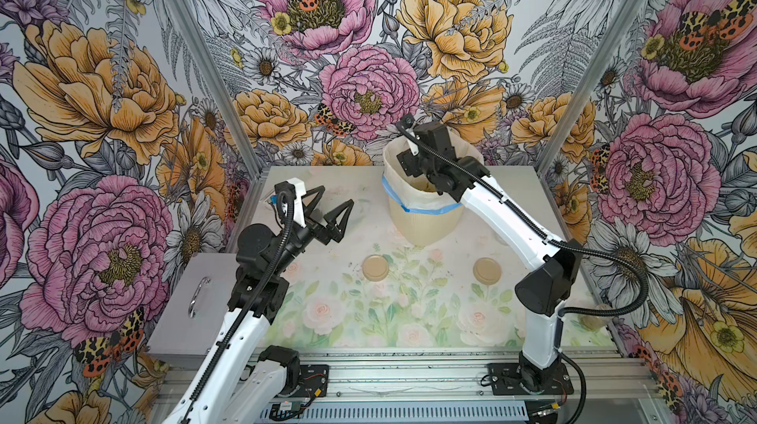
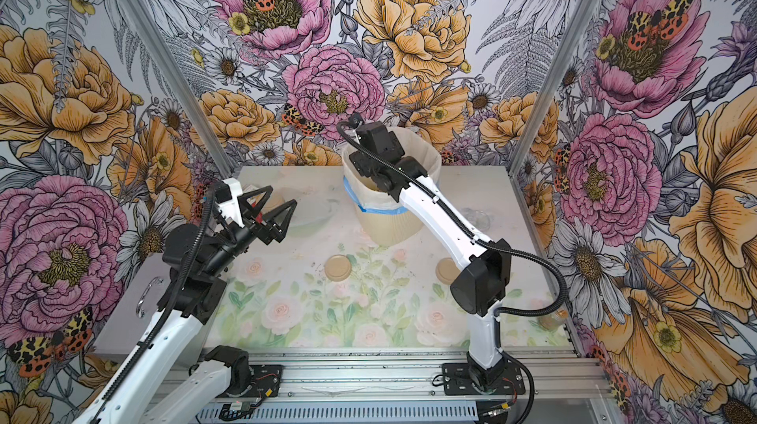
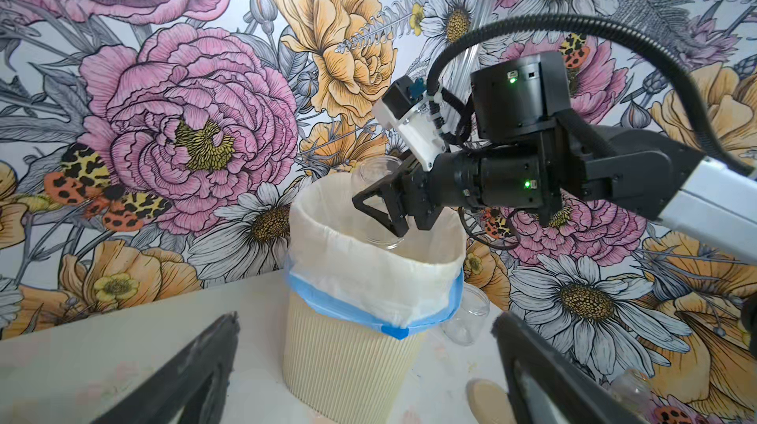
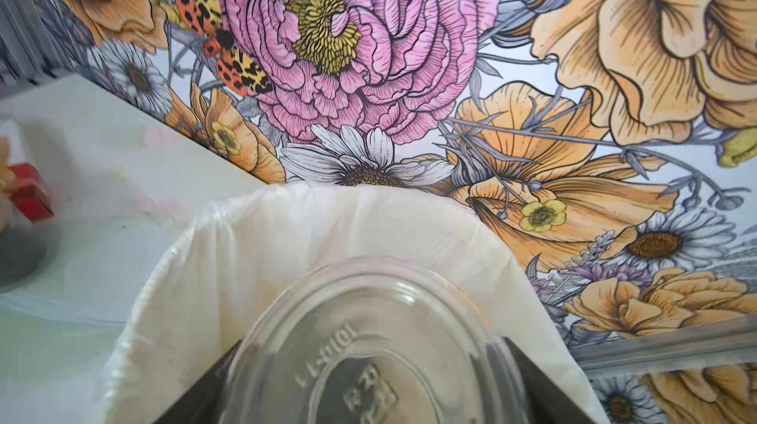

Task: Empty moldy tea leaves from jars
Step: Pour the moldy tea leaves from the jar into the trash bin.

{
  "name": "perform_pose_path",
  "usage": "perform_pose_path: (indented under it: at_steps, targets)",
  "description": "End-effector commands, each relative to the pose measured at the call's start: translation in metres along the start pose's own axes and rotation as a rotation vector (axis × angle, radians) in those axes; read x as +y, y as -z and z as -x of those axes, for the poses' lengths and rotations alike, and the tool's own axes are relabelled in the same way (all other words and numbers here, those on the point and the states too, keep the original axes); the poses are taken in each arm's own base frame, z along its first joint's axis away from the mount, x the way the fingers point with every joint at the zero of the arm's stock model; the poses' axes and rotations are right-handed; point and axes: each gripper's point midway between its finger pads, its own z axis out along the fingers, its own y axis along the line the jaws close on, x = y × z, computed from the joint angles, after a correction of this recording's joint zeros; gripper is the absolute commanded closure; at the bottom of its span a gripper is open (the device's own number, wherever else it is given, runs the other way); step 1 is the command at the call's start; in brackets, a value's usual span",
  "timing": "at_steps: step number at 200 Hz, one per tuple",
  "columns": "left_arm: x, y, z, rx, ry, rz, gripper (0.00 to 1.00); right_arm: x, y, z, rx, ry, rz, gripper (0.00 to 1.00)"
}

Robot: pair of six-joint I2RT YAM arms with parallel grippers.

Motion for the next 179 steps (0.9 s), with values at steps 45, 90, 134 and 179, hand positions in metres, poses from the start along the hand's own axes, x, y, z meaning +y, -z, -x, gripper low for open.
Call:
perform_pose_path:
  at_steps: [45,90,134,179]
  targets:
    - [0.006,0.001,0.008,-0.004,0.027,0.025,0.01,-0.035,0.013,0.038,-0.071,0.146,-0.233,0.36]
    - [0.007,-0.002,0.006,0.002,0.034,0.020,0.01,-0.040,0.025,0.048,-0.134,-0.020,-0.144,0.34]
    - [0.010,-0.006,0.001,0.014,0.053,0.019,0.01,-0.056,0.041,0.055,-0.182,-0.573,0.173,0.34]
    - [0.007,-0.010,-0.001,0.021,0.058,0.007,0.01,-0.080,0.040,0.040,-0.203,-1.028,0.362,0.34]
